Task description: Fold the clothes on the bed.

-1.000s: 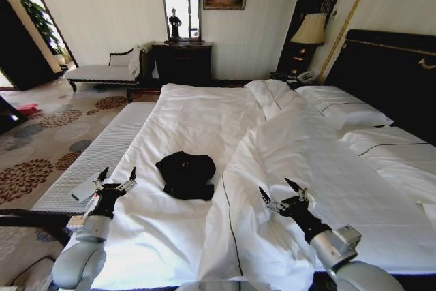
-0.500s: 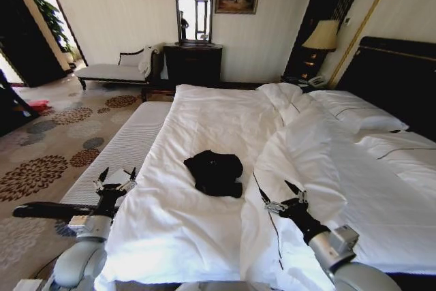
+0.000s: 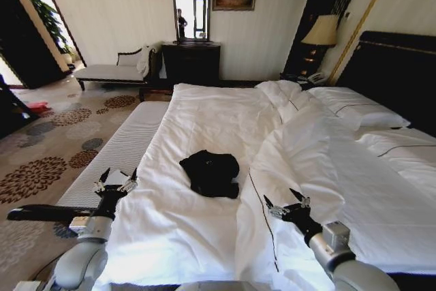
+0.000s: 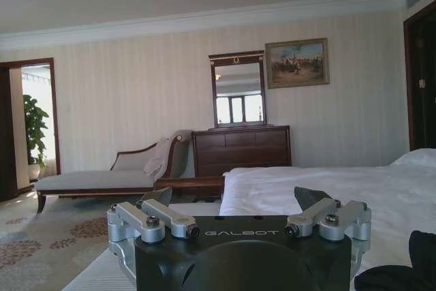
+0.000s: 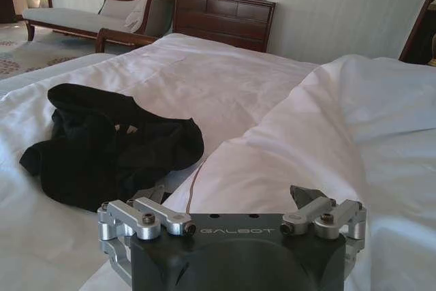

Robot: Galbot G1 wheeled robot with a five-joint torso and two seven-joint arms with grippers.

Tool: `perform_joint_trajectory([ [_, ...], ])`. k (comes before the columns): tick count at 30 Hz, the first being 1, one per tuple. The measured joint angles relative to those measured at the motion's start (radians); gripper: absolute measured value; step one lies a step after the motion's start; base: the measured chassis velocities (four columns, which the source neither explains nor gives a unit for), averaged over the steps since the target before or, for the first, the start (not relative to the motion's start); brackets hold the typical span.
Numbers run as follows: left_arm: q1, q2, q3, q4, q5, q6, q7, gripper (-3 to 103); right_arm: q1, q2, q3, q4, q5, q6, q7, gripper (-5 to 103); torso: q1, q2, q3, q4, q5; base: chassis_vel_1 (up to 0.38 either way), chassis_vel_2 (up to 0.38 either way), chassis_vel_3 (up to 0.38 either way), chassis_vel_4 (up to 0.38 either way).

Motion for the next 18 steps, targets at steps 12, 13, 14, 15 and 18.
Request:
perform_joint_trajectory([
  [12, -0.008, 0.000, 0.004, -0.001, -0.001, 0.001, -0.001, 100, 0.025, 0.011, -0.002, -0.063, 0.010, -0.015, 0.051, 100, 0.000, 0.000, 0.000, 0.0003, 0.0000, 0.000, 0.000, 0.000, 0.000],
  [13, -0.009, 0.000, 0.004, -0.001, -0.001, 0.001, -0.001, 100, 0.020, 0.014, -0.005, -0.074, 0.009, -0.017, 0.054, 100, 0.000, 0.000, 0.000, 0.0003, 0.0000, 0.000, 0.000, 0.000, 0.000],
  [14, -0.010, -0.001, 0.004, -0.001, -0.001, 0.001, -0.001, 100, 0.018, 0.018, -0.011, -0.086, 0.006, -0.018, 0.059, 100, 0.000, 0.000, 0.000, 0.0001, 0.0000, 0.000, 0.000, 0.000, 0.000],
  [15, -0.010, -0.001, 0.004, -0.001, -0.001, 0.001, -0.001, 100, 0.018, 0.018, -0.011, -0.086, 0.006, -0.018, 0.059, 100, 0.000, 0.000, 0.000, 0.0001, 0.0000, 0.000, 0.000, 0.000, 0.000],
  [18, -0.010, -0.001, 0.005, 0.002, 0.000, 0.001, -0.001, 100, 0.022, 0.025, -0.022, -0.107, 0.008, -0.029, 0.075, 100, 0.000, 0.000, 0.000, 0.0001, 0.0001, 0.000, 0.000, 0.000, 0.000],
])
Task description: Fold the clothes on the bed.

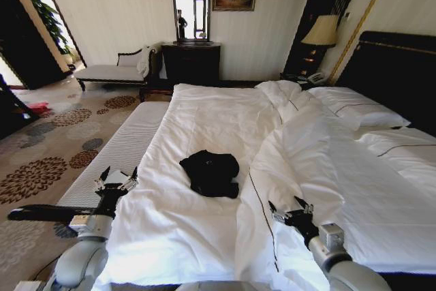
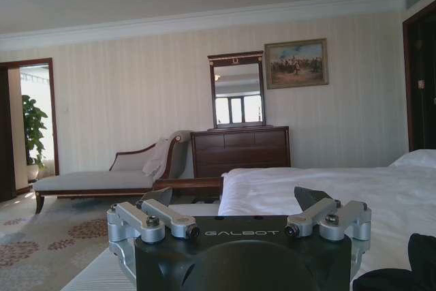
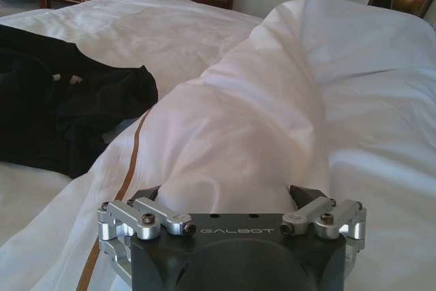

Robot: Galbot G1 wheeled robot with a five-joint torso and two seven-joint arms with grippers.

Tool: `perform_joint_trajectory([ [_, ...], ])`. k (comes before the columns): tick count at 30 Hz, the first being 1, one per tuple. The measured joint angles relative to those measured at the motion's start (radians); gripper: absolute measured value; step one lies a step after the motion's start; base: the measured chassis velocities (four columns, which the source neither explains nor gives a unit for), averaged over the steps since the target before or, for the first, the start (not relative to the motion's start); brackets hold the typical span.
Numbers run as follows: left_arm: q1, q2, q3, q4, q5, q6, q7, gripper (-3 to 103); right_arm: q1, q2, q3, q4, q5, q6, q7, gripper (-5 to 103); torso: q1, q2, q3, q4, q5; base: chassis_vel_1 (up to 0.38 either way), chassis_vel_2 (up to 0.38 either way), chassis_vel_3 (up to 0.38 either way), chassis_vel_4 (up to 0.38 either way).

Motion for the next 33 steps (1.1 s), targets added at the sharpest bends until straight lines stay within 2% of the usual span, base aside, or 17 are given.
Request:
perform_joint_trajectory([
  [3, 0.001, -0.001, 0.000, 0.002, 0.001, 0.000, 0.000, 100, 0.010, 0.001, -0.006, -0.009, 0.013, -0.013, 0.013, 100, 0.000, 0.000, 0.000, 0.0001, 0.0000, 0.000, 0.000, 0.000, 0.000],
  [4, 0.002, -0.002, 0.000, 0.003, 0.001, 0.000, 0.000, 100, 0.017, 0.000, -0.008, -0.012, 0.020, -0.019, 0.018, 103, 0.000, 0.000, 0.000, 0.0001, 0.0000, 0.000, 0.000, 0.000, 0.000],
  [6, 0.002, -0.002, 0.000, 0.003, 0.001, 0.000, 0.000, 100, 0.022, -0.001, -0.009, -0.013, 0.034, -0.025, 0.022, 95, 0.000, 0.000, 0.000, 0.0002, 0.0000, 0.000, 0.000, 0.000, 0.000],
  [8, 0.002, -0.002, 0.000, 0.003, 0.001, 0.000, 0.000, 100, 0.023, -0.001, -0.010, -0.013, 0.039, -0.026, 0.022, 95, 0.000, 0.000, 0.000, 0.0001, 0.0000, 0.000, 0.000, 0.000, 0.000],
  [10, 0.000, -0.002, 0.000, 0.003, 0.001, 0.000, -0.001, 100, 0.024, 0.001, -0.012, -0.013, 0.043, -0.026, 0.025, 85, 0.000, 0.000, 0.000, 0.0001, 0.0000, 0.000, 0.000, 0.000, 0.000],
  [11, 0.000, -0.002, 0.000, 0.003, 0.001, 0.000, -0.001, 100, 0.024, 0.001, -0.012, -0.013, 0.043, -0.026, 0.025, 85, 0.000, 0.000, 0.000, 0.0001, 0.0000, 0.000, 0.000, 0.000, 0.000],
  [15, -0.002, -0.003, 0.002, 0.004, 0.005, 0.000, -0.002, 100, 0.024, 0.009, -0.013, -0.012, 0.044, -0.026, 0.027, 63, 0.000, 0.000, 0.000, 0.0001, 0.0000, 0.000, 0.000, 0.000, 0.000],
  [16, -0.002, -0.003, 0.002, 0.004, 0.005, 0.000, -0.002, 100, 0.024, 0.009, -0.013, -0.012, 0.044, -0.026, 0.027, 63, 0.000, 0.000, 0.000, 0.0001, 0.0000, 0.000, 0.000, 0.000, 0.000],
  [18, -0.002, -0.003, 0.002, 0.003, 0.006, 0.000, -0.002, 100, 0.026, 0.011, -0.013, -0.012, 0.045, -0.026, 0.030, 52, 0.000, 0.000, 0.000, 0.0001, 0.0000, 0.000, 0.000, 0.000, 0.000],
  [20, -0.002, -0.003, 0.002, 0.002, 0.006, 0.000, -0.002, 100, 0.027, 0.012, -0.013, -0.012, 0.048, -0.026, 0.031, 52, 0.000, 0.000, 0.000, 0.0001, -0.0001, 0.000, 0.000, 0.000, 0.000],
  [24, 0.000, -0.003, -0.001, 0.000, 0.005, 0.000, -0.002, 100, 0.028, 0.013, -0.012, -0.012, 0.049, -0.025, 0.035, 30, 0.000, 0.000, 0.000, 0.0001, 0.0000, 0.000, 0.000, 0.000, 0.000],
  [27, 0.000, -0.003, -0.001, -0.001, 0.005, 0.000, -0.003, 100, 0.027, 0.016, -0.013, -0.011, 0.049, -0.024, 0.037, 25, 0.000, 0.000, 0.000, 0.0002, 0.0000, 0.000, 0.000, 0.000, 0.000],
  [29, 0.000, -0.005, -0.001, -0.001, 0.005, 0.001, -0.003, 100, 0.024, 0.018, -0.013, -0.008, 0.049, -0.023, 0.037, 14, 0.000, 0.000, 0.000, 0.0002, 0.0000, 0.000, 0.000, 0.000, 0.000],
  [30, 0.000, -0.005, -0.001, -0.001, 0.005, 0.001, -0.003, 100, 0.024, 0.018, -0.013, -0.008, 0.049, -0.023, 0.037, 14, 0.000, 0.000, 0.000, 0.0002, 0.0000, 0.000, 0.000, 0.000, 0.000],
  [32, 0.000, -0.005, -0.002, -0.001, 0.005, 0.001, -0.004, 100, 0.022, 0.021, -0.013, -0.004, 0.049, -0.023, 0.038, 5, 0.000, 0.000, 0.000, 0.0002, 0.0000, 0.000, 0.000, 0.000, 0.000],
  [33, 0.000, -0.006, -0.002, -0.001, 0.005, 0.000, -0.004, 100, 0.021, 0.022, -0.012, -0.002, 0.049, -0.023, 0.038, 5, 0.000, 0.000, 0.000, 0.0002, 0.0000, 0.000, 0.000, 0.000, 0.000],
])
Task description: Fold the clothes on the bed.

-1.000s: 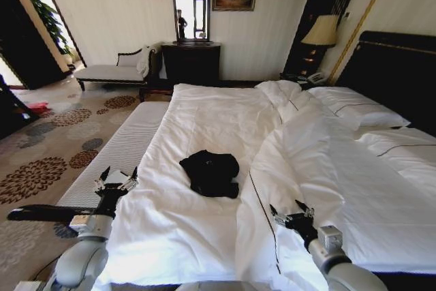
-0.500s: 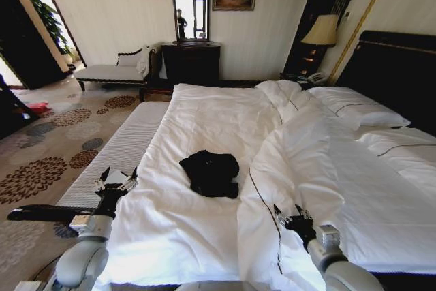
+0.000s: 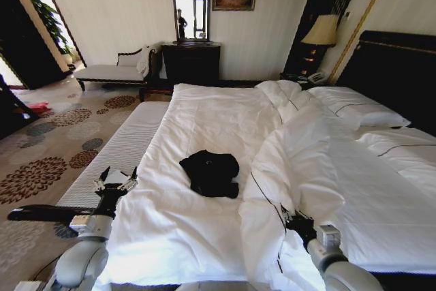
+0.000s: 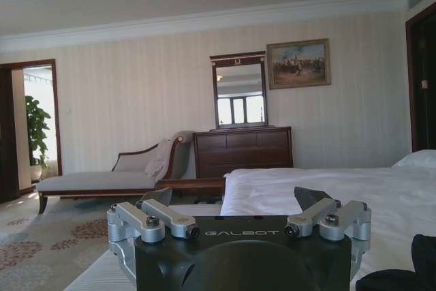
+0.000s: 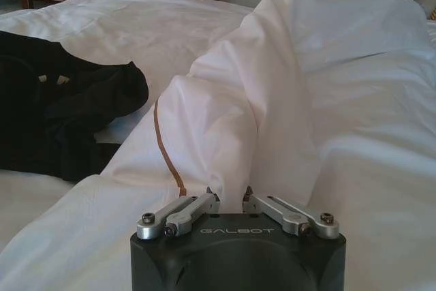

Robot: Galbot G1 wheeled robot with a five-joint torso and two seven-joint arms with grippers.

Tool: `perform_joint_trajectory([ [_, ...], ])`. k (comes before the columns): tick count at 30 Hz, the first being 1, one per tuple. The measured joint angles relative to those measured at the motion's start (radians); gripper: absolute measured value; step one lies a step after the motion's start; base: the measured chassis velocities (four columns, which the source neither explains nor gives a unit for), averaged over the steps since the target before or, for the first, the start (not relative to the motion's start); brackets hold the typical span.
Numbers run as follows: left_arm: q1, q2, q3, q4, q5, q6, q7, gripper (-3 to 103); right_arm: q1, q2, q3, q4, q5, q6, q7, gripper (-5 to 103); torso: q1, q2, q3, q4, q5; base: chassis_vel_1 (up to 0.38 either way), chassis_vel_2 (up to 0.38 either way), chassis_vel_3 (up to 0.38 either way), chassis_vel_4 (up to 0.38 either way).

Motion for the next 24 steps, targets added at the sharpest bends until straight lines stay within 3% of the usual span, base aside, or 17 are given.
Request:
perform_joint_trajectory([
  [14, -0.012, 0.000, -0.002, 0.004, -0.006, 0.000, -0.003, 100, -0.014, 0.015, 0.070, 0.066, 0.019, 0.005, 0.002, 4, 0.000, 0.000, 0.000, -0.0001, 0.0000, 0.000, 0.000, 0.000, 0.000],
  [24, -0.029, -0.001, -0.012, 0.006, -0.029, 0.002, -0.008, 100, -0.042, 0.059, 0.277, 0.112, 0.035, -0.003, 0.001, 4, 0.000, 0.000, 0.000, 0.0000, 0.0003, 0.000, 0.000, 0.000, 0.000],
])
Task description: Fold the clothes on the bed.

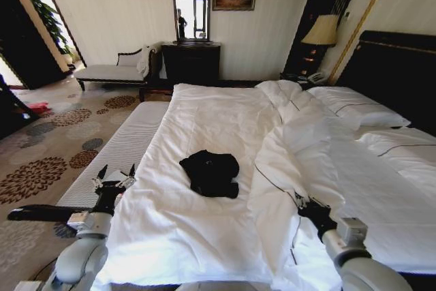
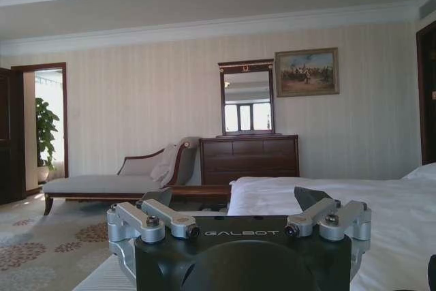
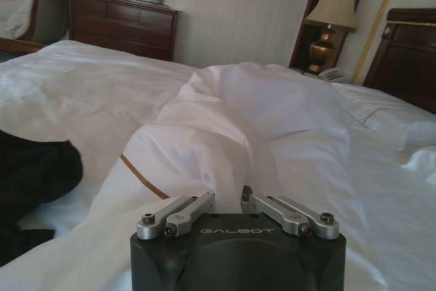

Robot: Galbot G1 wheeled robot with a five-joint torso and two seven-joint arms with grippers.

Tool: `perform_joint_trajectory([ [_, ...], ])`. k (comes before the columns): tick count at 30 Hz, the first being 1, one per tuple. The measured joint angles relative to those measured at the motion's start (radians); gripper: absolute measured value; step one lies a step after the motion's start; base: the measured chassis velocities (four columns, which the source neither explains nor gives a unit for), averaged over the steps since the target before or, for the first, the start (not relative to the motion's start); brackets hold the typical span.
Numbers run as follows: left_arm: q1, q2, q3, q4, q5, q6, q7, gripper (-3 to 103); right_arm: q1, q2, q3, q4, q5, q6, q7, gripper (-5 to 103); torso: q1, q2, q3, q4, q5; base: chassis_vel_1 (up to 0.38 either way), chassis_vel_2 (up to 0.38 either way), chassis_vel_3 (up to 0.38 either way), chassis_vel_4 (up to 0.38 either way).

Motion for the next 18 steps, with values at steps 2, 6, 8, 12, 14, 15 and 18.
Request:
perform_joint_trajectory([
  [2, -0.002, 0.001, -0.001, 0.005, -0.002, -0.001, 0.000, 100, -0.026, 0.018, 0.082, 0.000, 0.000, 0.004, -0.018, 4, 0.000, 0.000, 0.000, 0.0000, -0.0001, 0.000, 0.000, 0.000, 0.000],
  [6, -0.007, 0.003, -0.002, 0.011, -0.006, -0.003, 0.001, 100, -0.057, 0.043, 0.180, -0.003, 0.006, 0.032, -0.048, 4, 0.000, 0.000, 0.000, -0.0003, -0.0003, 0.000, 0.000, 0.000, 0.000],
  [8, -0.009, 0.003, -0.004, 0.013, -0.009, -0.004, 0.001, 100, -0.063, 0.052, 0.220, -0.008, 0.016, 0.039, -0.053, 4, 0.000, 0.000, 0.000, -0.0003, -0.0003, 0.000, 0.000, 0.000, 0.000],
  [12, -0.009, 0.008, -0.012, 0.015, -0.020, -0.004, 0.001, 100, -0.064, 0.062, 0.334, -0.031, 0.069, 0.046, -0.061, 4, 0.000, 0.000, 0.000, 0.0000, -0.0003, 0.000, 0.000, 0.000, 0.000],
  [14, -0.010, 0.012, -0.013, 0.020, -0.024, -0.005, 0.002, 100, -0.062, 0.064, 0.405, -0.077, 0.093, 0.060, -0.068, 4, 0.000, 0.000, 0.000, 0.0000, -0.0001, 0.000, 0.000, 0.000, 0.000],
  [15, -0.010, 0.012, -0.013, 0.020, -0.024, -0.005, 0.002, 100, -0.062, 0.064, 0.405, -0.077, 0.093, 0.060, -0.068, 4, 0.000, 0.000, 0.000, 0.0000, -0.0001, 0.000, 0.000, 0.000, 0.000],
  [18, -0.013, 0.013, -0.014, 0.026, -0.025, -0.006, 0.002, 100, -0.064, 0.057, 0.490, -0.160, 0.127, 0.086, -0.077, 4, 0.000, 0.000, 0.000, -0.0003, -0.0002, 0.000, 0.000, 0.000, 0.000],
])
